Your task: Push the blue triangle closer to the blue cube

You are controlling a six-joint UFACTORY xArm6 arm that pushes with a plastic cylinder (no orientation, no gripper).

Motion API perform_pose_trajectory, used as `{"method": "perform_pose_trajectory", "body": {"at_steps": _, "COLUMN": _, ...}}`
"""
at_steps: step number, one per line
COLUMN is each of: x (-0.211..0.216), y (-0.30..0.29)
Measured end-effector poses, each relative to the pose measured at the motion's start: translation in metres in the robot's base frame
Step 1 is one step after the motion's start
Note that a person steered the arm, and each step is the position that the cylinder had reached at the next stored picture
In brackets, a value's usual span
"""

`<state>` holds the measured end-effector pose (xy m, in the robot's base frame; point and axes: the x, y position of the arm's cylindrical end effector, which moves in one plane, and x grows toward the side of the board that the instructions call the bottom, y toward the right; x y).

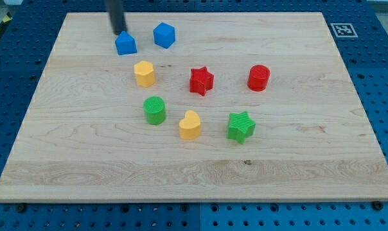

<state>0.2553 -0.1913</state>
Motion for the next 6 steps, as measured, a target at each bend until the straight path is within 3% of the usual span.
{"method": "perform_pose_trajectory", "body": {"at_steps": 2, "x": 0.013, "y": -0.006}}
{"method": "perform_pose_trajectory", "body": {"at_steps": 6, "x": 0.061, "y": 0.066}}
